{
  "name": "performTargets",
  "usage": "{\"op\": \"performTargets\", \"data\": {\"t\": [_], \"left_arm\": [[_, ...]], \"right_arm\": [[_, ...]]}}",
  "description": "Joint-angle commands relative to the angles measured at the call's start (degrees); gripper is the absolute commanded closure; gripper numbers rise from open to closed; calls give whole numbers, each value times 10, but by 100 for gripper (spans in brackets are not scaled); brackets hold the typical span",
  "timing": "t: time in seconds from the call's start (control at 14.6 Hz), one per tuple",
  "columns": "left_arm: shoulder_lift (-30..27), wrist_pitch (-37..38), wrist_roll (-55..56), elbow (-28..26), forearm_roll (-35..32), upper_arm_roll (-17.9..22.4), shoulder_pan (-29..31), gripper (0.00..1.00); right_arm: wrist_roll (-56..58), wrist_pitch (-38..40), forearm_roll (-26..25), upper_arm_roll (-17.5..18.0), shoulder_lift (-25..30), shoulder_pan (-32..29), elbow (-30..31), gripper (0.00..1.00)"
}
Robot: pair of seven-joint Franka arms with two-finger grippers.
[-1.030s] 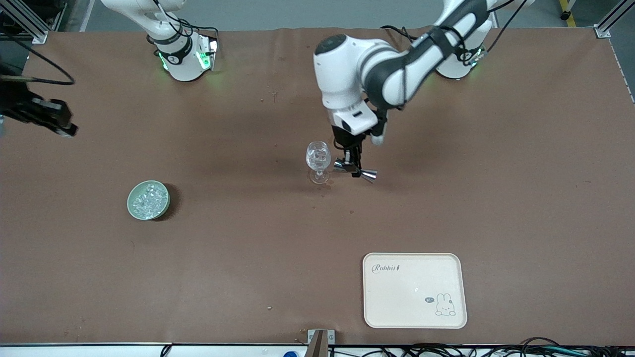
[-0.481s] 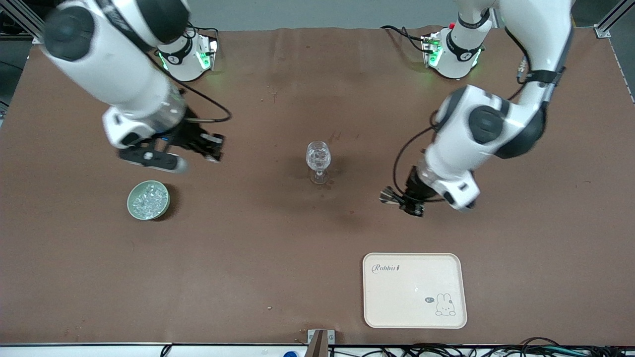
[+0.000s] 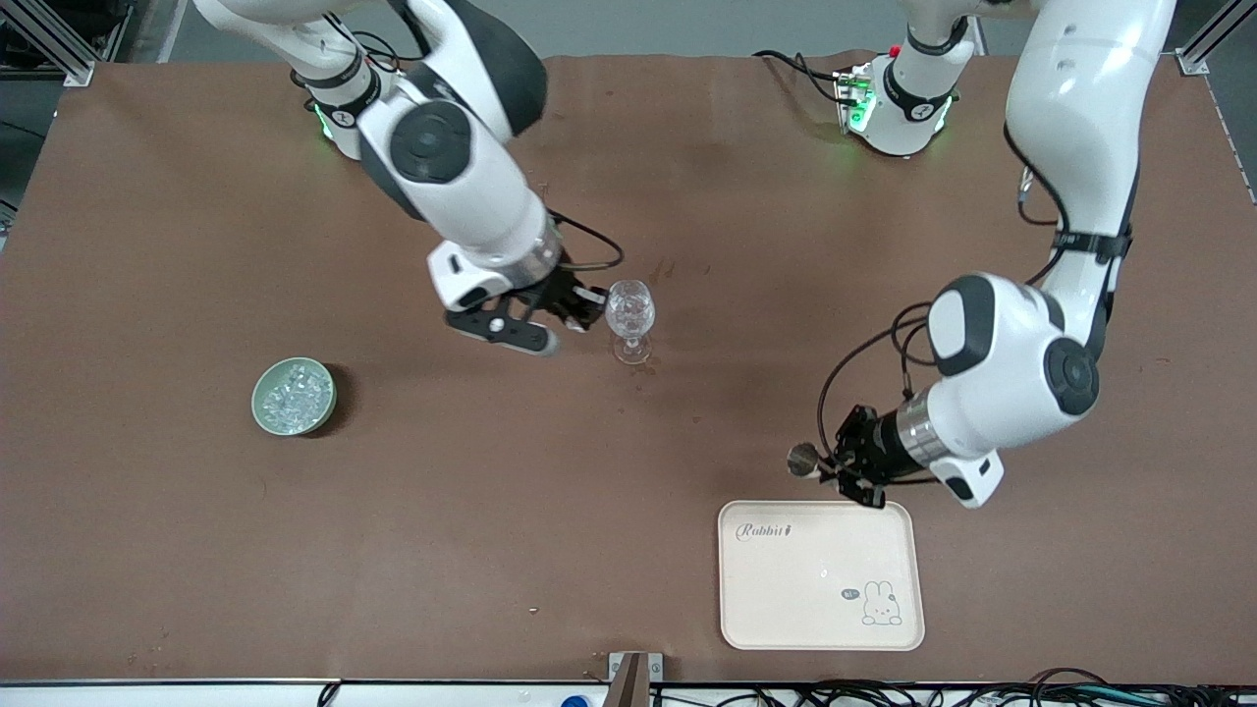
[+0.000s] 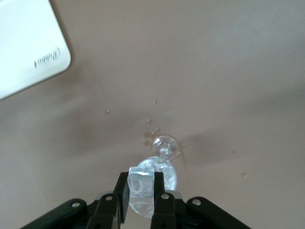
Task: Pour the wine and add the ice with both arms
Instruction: 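Carry the ice cube to the glass while the left gripper moves the jigger, then drop the ice cube into the glass while the left gripper sets the jigger down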
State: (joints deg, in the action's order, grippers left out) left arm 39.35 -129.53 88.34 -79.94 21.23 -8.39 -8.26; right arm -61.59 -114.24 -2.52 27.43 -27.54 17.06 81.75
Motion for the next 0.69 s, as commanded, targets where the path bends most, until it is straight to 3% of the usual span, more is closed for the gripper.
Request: {"op": "performTargets", "data": {"t": [0.0, 0.27, 0.62], "left_arm": [[60, -20, -81, 63, 123, 37, 7, 100], [108, -30, -210, 83, 341, 91, 11, 100], [172, -53, -246, 118, 455, 94, 14, 99]], "right_arm": [[-18, 4, -7, 3, -12, 15, -7, 100], [-17, 5, -7, 3, -12, 32, 26, 99], [-17, 9, -8, 3, -16, 58, 38, 98]]}}
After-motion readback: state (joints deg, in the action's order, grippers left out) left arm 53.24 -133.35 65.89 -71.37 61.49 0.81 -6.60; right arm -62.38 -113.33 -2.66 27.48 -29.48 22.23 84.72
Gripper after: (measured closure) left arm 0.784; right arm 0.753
